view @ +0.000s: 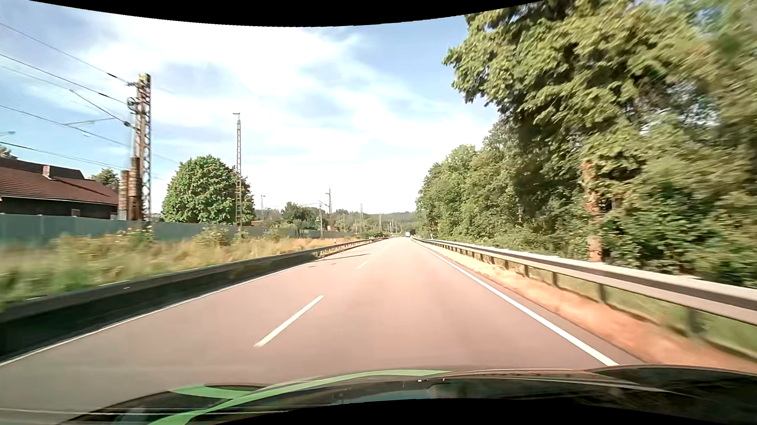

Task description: Follow the waypoints while adhering to traffic rules and regulations

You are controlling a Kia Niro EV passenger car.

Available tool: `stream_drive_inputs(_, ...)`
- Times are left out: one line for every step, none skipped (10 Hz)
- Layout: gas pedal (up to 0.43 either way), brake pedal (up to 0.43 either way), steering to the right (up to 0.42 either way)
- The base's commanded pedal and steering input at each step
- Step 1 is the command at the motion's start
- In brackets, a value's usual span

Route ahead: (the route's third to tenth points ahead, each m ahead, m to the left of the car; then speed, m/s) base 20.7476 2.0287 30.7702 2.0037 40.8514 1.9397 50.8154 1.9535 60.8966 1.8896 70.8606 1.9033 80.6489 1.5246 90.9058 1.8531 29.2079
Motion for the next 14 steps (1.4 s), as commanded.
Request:
stream_drive_inputs(0.220, 0.000, -0.001)
stream_drive_inputs(0.220, 0.000, -0.001)
stream_drive_inputs(0.197, 0.000, -0.001)
stream_drive_inputs(0.197, 0.000, -0.001)
stream_drive_inputs(0.197, 0.000, 0.000)
stream_drive_inputs(0.197, 0.000, 0.000)
stream_drive_inputs(0.197, 0.000, 0.001)
stream_drive_inputs(0.197, 0.000, 0.000)
stream_drive_inputs(0.209, 0.000, -0.002)
stream_drive_inputs(0.228, 0.000, -0.002)
stream_drive_inputs(0.240, 0.000, -0.002)
stream_drive_inputs(0.248, 0.000, -0.002)
stream_drive_inputs(0.268, 0.000, -0.002)
stream_drive_inputs(0.268, 0.000, -0.002)
